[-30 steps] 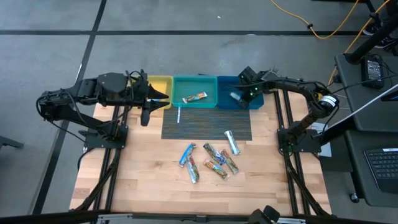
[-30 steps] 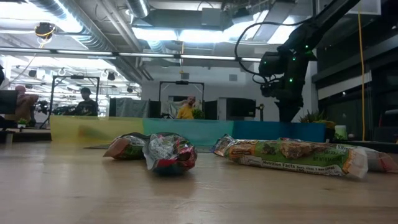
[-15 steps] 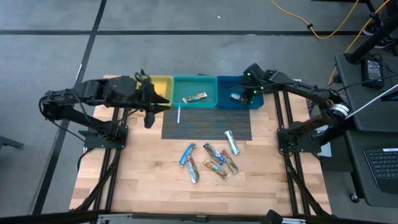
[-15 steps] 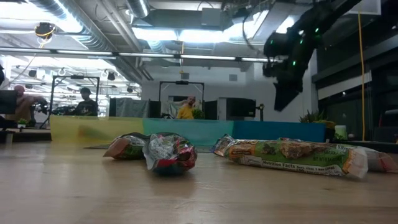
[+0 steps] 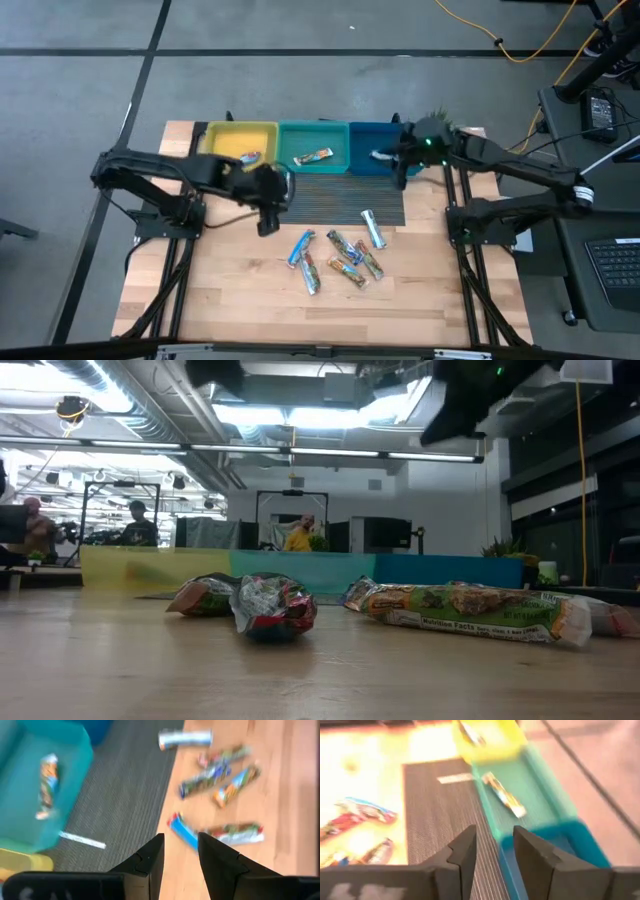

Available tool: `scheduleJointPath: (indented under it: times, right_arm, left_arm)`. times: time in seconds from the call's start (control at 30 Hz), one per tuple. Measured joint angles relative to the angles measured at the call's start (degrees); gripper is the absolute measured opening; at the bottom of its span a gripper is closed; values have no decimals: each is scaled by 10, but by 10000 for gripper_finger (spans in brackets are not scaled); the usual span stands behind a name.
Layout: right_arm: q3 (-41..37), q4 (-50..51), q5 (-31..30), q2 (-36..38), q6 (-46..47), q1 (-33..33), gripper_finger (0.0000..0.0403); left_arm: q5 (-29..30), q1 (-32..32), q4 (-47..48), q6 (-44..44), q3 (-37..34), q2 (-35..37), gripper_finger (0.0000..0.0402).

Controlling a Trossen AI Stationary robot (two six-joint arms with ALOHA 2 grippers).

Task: Pick and place Granola Bars by type
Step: Put the red granola bar into the yellow bin

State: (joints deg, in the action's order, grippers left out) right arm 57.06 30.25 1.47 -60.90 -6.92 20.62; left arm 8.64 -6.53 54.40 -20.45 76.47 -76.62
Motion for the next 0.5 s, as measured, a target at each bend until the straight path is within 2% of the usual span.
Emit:
scheduleJointPath:
  times: [0.23,0.5]
  right_arm:
    - [0,-38,-63,25,-66,-64,124]
    - [0,-37,-70,26,-102,-67,123]
  left_arm:
    - [-5,-20,-55,-26,-67,-71,111]
    - [-104,-34,-178,-77,-109,-170,111]
